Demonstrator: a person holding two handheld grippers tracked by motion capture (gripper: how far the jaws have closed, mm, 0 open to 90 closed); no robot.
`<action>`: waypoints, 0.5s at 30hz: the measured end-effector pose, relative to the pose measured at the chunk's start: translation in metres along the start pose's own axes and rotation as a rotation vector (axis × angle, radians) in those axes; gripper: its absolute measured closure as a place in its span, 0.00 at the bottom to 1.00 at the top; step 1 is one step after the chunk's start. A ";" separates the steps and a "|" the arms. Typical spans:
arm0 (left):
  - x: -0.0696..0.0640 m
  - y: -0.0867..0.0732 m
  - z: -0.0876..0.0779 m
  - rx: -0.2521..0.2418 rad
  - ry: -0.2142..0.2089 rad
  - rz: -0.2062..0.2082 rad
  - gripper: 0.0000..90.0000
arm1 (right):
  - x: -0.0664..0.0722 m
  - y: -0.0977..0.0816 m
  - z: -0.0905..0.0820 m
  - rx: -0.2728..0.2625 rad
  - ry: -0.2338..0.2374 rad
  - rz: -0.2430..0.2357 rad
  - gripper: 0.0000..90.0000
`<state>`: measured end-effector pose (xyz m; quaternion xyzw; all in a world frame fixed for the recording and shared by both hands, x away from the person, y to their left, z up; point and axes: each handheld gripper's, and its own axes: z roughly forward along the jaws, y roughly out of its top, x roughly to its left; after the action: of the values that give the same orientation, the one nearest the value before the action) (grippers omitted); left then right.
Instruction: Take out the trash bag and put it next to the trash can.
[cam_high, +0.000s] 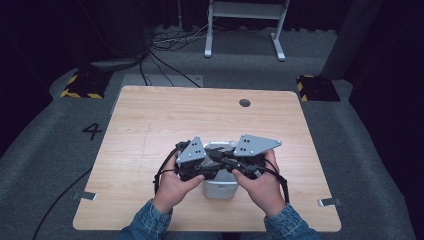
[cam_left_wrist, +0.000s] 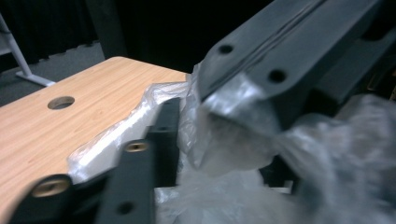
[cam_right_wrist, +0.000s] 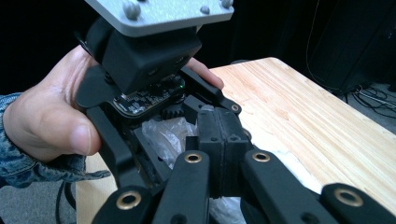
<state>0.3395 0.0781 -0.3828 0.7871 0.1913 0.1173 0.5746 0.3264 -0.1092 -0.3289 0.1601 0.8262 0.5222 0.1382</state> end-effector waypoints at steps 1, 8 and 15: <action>-0.001 0.001 0.000 0.007 0.001 0.007 0.74 | 0.000 -0.001 -0.001 -0.002 0.000 0.002 1.00; -0.003 0.005 0.002 0.034 0.015 0.041 0.94 | -0.009 -0.008 -0.020 -0.031 -0.097 0.018 0.71; -0.003 0.009 0.000 -0.008 0.016 0.036 0.95 | -0.027 -0.021 -0.046 -0.062 -0.216 0.086 0.43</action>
<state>0.3380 0.0746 -0.3737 0.7872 0.1811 0.1346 0.5739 0.3303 -0.1666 -0.3268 0.2464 0.7824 0.5326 0.2085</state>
